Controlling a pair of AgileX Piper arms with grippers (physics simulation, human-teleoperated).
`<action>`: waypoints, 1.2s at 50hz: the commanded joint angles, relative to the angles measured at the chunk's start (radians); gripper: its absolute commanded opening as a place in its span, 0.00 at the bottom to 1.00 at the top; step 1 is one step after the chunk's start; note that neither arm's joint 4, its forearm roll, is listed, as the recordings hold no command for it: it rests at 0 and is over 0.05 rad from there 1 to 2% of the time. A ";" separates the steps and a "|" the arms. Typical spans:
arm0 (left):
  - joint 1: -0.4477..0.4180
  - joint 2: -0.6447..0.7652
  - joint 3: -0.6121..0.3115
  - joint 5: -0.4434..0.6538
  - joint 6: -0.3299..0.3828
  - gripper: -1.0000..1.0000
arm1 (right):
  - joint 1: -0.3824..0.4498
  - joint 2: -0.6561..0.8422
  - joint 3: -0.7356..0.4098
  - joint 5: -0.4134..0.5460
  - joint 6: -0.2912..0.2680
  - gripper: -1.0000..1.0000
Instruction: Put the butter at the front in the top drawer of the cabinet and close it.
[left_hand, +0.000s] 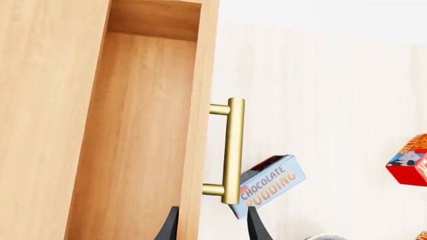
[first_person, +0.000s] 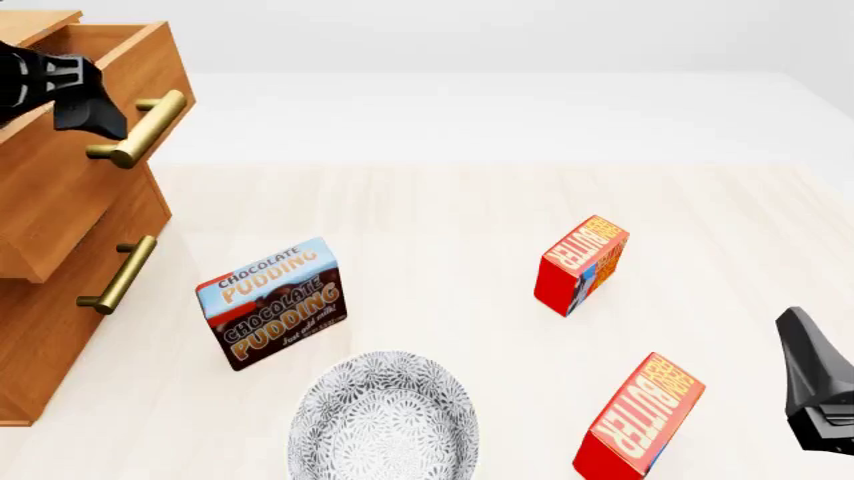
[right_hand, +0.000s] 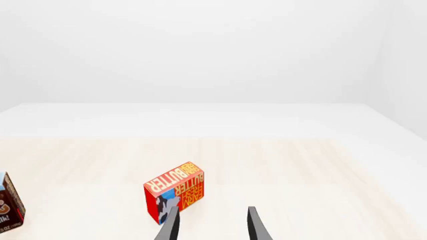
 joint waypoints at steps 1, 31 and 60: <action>-0.018 0.014 0.015 -0.012 -0.003 1.00 | 0.000 0.000 0.001 -0.001 0.000 1.00; -0.182 0.023 0.022 0.006 -0.059 1.00 | -0.001 0.000 0.001 -0.001 0.000 1.00; -0.262 0.094 -0.042 -0.001 -0.076 1.00 | 0.000 0.000 -0.004 0.003 -0.001 1.00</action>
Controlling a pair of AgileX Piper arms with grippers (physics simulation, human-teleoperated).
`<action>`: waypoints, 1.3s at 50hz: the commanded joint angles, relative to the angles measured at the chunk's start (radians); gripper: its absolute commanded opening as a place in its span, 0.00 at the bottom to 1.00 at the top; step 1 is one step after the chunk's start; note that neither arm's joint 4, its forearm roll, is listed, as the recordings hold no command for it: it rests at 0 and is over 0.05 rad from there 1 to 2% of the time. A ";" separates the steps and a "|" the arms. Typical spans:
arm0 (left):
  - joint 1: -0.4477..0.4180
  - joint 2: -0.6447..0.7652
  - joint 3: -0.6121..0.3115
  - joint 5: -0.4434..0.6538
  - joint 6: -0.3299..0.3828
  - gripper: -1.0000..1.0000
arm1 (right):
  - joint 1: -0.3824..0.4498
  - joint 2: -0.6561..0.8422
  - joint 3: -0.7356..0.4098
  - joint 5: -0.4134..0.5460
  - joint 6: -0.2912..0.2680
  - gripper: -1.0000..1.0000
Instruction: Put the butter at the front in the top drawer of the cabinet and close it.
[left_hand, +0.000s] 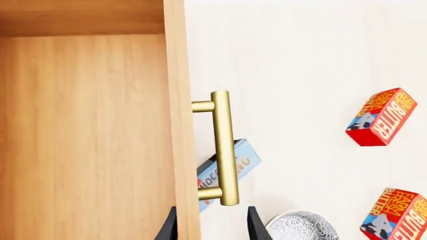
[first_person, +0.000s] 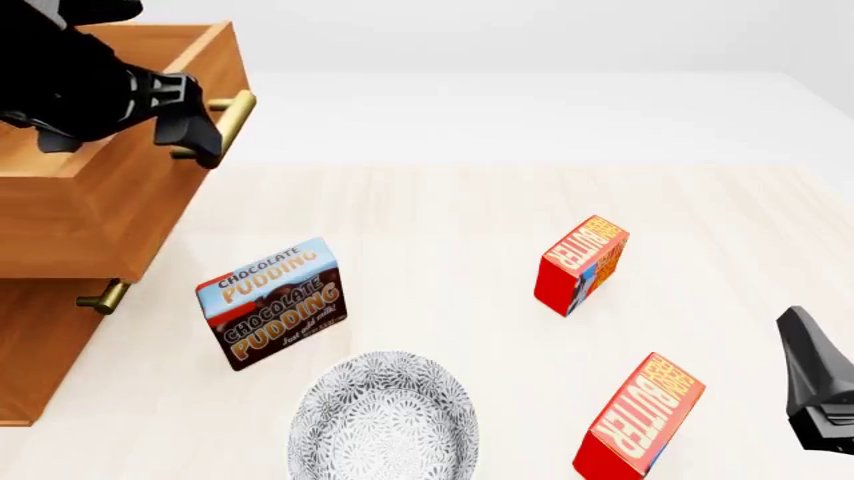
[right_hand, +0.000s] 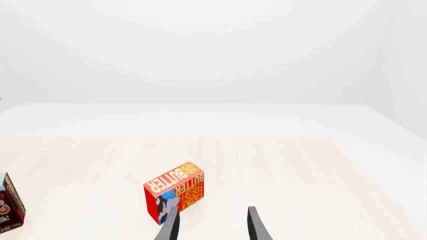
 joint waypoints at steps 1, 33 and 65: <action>-0.033 0.030 -0.027 -0.006 -0.005 1.00 | 0.000 0.001 0.001 -0.001 0.001 1.00; -0.162 0.070 -0.047 -0.035 -0.065 1.00 | 0.000 0.002 0.001 -0.003 0.001 1.00; -0.091 0.063 -0.270 0.157 0.061 1.00 | -0.001 0.000 0.005 -0.003 0.003 1.00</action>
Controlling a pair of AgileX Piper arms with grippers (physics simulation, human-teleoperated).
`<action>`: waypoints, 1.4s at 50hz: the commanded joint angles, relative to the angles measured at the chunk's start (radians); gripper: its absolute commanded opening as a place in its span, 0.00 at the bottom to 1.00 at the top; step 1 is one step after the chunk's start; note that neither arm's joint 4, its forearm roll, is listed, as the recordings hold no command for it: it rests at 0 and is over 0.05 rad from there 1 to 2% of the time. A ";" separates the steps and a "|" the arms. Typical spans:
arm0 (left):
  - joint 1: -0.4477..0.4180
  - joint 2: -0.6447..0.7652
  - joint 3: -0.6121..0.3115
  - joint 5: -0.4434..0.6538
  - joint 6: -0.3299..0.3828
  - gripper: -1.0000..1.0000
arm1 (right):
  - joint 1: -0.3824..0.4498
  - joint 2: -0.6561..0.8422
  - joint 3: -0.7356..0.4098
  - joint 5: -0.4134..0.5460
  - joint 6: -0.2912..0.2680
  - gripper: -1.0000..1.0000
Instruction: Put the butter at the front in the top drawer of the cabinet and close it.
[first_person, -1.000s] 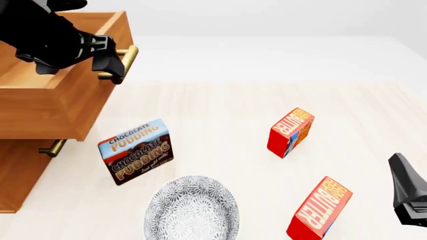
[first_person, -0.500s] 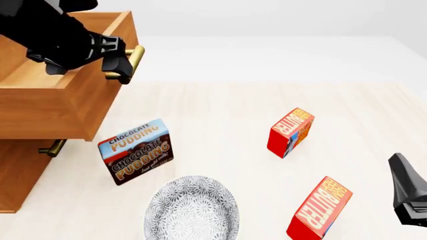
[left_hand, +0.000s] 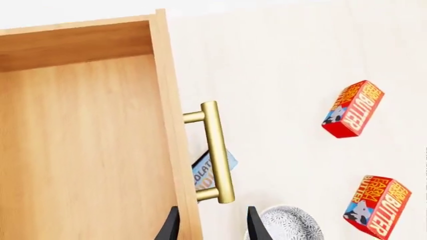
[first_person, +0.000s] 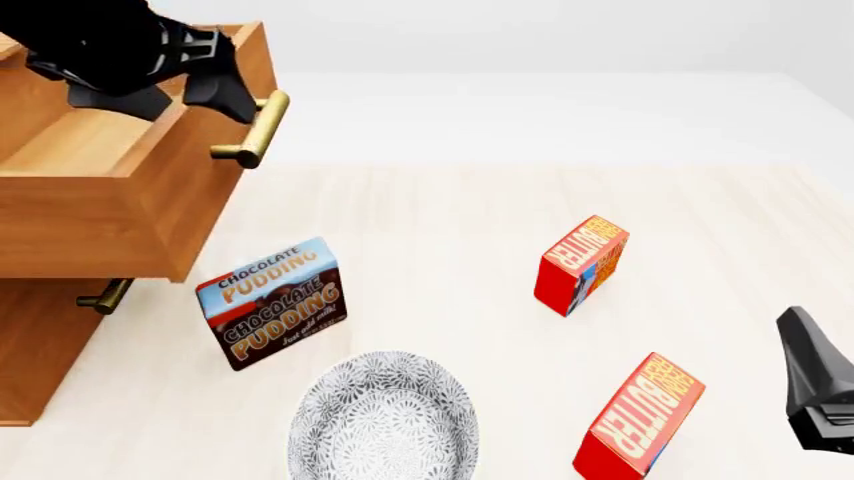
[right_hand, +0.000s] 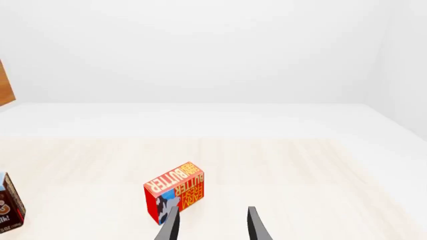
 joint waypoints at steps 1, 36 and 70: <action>0.002 -0.012 -0.092 0.064 0.058 1.00 | 0.000 -0.001 0.003 -0.002 0.000 1.00; -0.114 0.006 -0.229 0.066 0.239 1.00 | 0.000 0.001 -0.002 0.001 -0.001 1.00; -0.266 0.127 -0.312 -0.139 0.196 1.00 | 0.000 0.000 0.001 -0.002 0.000 1.00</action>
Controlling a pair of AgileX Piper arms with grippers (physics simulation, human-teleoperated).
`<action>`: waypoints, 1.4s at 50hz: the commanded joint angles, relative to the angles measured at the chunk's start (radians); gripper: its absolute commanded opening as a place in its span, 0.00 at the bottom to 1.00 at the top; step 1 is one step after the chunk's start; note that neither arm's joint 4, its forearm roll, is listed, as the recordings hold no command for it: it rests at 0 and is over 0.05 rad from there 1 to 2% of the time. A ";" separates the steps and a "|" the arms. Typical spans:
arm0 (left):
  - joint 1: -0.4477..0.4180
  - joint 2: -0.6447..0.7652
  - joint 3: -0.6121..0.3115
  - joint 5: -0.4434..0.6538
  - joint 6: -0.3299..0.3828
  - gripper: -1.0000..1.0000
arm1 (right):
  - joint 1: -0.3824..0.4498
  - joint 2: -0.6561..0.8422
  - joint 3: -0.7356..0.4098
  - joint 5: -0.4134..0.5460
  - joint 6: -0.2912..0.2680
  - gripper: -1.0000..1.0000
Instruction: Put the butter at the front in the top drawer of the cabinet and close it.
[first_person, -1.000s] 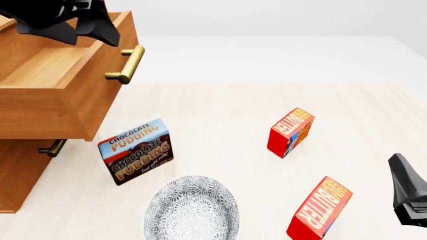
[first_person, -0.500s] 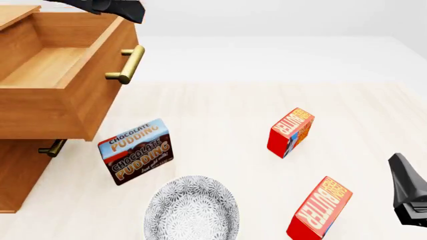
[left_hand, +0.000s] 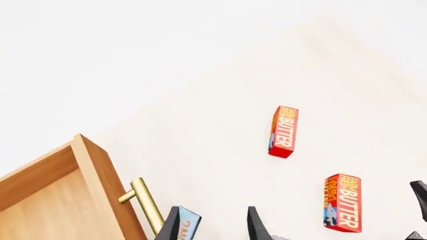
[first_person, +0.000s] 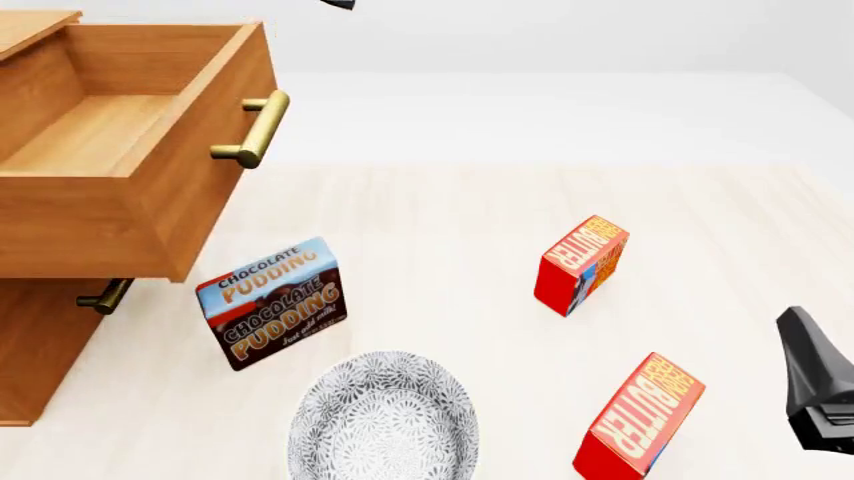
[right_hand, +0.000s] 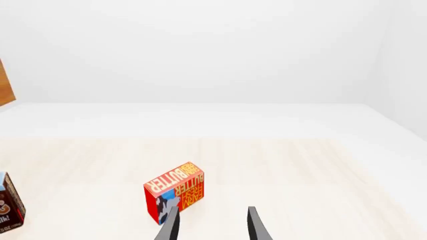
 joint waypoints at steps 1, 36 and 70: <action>-0.047 0.048 -0.028 -0.057 -0.013 1.00 | 0.000 -0.001 0.002 -0.001 0.000 1.00; -0.199 0.310 -0.194 -0.123 -0.048 1.00 | 0.000 0.000 0.001 -0.001 0.000 1.00; -0.237 0.555 -0.374 -0.128 -0.096 1.00 | 0.000 -0.002 0.001 0.001 0.000 1.00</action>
